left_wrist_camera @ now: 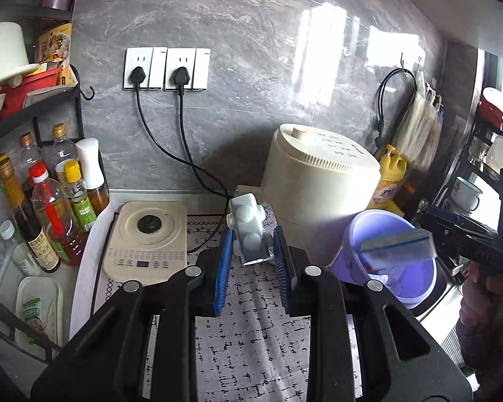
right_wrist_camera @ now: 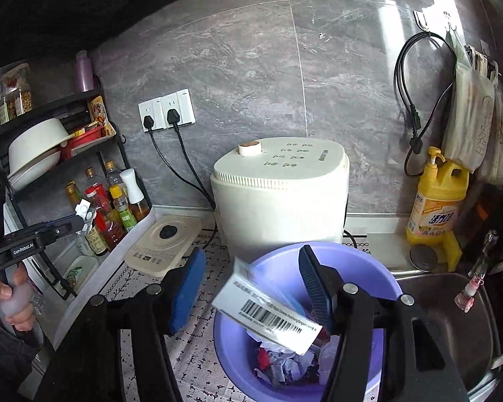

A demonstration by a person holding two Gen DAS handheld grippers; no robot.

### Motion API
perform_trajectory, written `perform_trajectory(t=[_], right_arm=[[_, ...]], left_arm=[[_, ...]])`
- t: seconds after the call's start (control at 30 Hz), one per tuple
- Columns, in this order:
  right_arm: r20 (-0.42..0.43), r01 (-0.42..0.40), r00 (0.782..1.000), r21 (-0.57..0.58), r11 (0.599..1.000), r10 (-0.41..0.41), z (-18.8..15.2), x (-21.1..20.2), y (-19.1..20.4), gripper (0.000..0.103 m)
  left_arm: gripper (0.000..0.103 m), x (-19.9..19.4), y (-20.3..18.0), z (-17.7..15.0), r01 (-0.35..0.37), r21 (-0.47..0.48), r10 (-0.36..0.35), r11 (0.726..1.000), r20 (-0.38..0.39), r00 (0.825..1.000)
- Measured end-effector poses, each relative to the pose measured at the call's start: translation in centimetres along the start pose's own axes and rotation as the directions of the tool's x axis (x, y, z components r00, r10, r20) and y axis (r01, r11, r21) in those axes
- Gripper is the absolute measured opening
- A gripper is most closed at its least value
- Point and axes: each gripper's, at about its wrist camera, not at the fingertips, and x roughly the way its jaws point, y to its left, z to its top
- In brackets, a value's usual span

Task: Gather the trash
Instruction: 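Carry the medicine box into the bucket and open the right gripper while the left holds the blister pack, then lower the blister pack into the lavender bucket and open the left gripper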

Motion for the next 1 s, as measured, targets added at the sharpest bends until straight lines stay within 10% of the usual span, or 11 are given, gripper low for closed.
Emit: perform_trajectory(t=[1.0], right_arm=[[0.007, 0.217, 0.975, 0.203, 0.955, -0.223, -6.6, -10.2, -14.8, 0.095]], left_arm=[[0.025, 8.8, -19.8, 1.1, 0.322, 0.174, -0.313, 0.931, -0.076, 0.947]])
